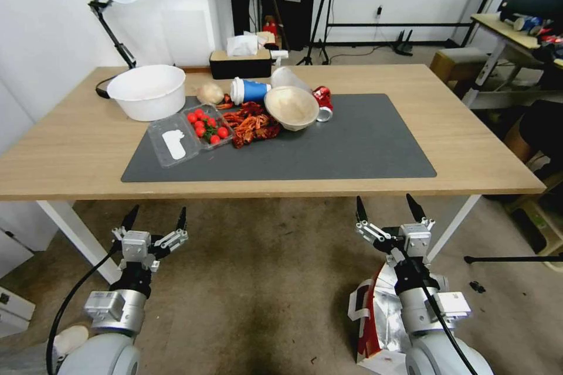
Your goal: Pick up the food delivery bag from the floor and place it on the table.
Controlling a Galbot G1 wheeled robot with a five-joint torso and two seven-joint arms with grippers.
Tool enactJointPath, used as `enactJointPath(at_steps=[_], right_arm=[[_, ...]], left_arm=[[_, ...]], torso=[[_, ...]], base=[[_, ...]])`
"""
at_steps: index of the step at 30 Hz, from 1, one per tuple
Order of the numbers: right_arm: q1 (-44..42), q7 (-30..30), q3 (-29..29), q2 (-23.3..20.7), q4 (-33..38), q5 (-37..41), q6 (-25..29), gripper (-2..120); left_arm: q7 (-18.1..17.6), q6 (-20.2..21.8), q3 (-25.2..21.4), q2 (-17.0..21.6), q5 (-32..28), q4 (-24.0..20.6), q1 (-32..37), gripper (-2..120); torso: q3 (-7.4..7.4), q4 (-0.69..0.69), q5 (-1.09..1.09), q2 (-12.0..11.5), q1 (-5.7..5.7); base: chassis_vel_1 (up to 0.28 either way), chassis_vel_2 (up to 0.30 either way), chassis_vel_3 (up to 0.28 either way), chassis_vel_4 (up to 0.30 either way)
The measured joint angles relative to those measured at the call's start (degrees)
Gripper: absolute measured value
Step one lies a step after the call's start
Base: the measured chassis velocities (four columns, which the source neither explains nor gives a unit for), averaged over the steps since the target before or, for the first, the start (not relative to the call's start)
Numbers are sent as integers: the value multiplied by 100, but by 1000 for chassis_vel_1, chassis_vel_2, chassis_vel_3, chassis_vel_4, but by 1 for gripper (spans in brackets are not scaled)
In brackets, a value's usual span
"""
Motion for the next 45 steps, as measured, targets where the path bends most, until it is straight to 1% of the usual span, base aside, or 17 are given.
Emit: enactJointPath(at_steps=[6,13,18,24,28,34,39,43,45], right_arm=[[16,-9,1,18,10,0,-1,100],[-12,-30,14,38,15,0,-1,100],[-18,-41,15,42,8,-2,2,100],[-23,-64,16,47,-11,-3,9,100],[-28,-69,23,45,-11,-1,16,100],[-102,-81,14,70,-17,-22,82,100],[-112,-94,5,84,-22,-29,100,100],[-105,-106,2,85,-22,-29,101,100],[-101,-106,2,85,-22,-29,101,100]], left_arm=[[14,0,14,-6,14,-1,8,100],[41,-22,18,-10,45,27,3,100],[43,-28,23,-19,54,42,-1,100],[42,-44,22,-18,83,51,-7,100],[42,-44,39,-19,95,51,-9,100],[26,-53,77,-23,112,63,-8,100],[4,-46,113,-28,100,36,-6,100],[-4,-44,111,-42,80,34,-6,100],[-11,-44,110,-44,70,36,-6,100]], torso=[[-71,0,1,-121,-50],[-199,0,1,-334,-135],[-255,0,1,-428,-171],[-363,0,0,-614,-247],[-406,0,0,-689,-281],[-501,0,1,-852,-351],[-558,0,0,-943,-386],[-635,0,1,-1073,-437],[-650,0,0,-1096,-446]], base=[[0,0,0,0],[0,0,0,0],[0,0,0,0],[0,0,0,0],[0,0,0,0],[0,0,0,0],[0,0,0,0],[0,0,0,0],[0,0,0,0]])
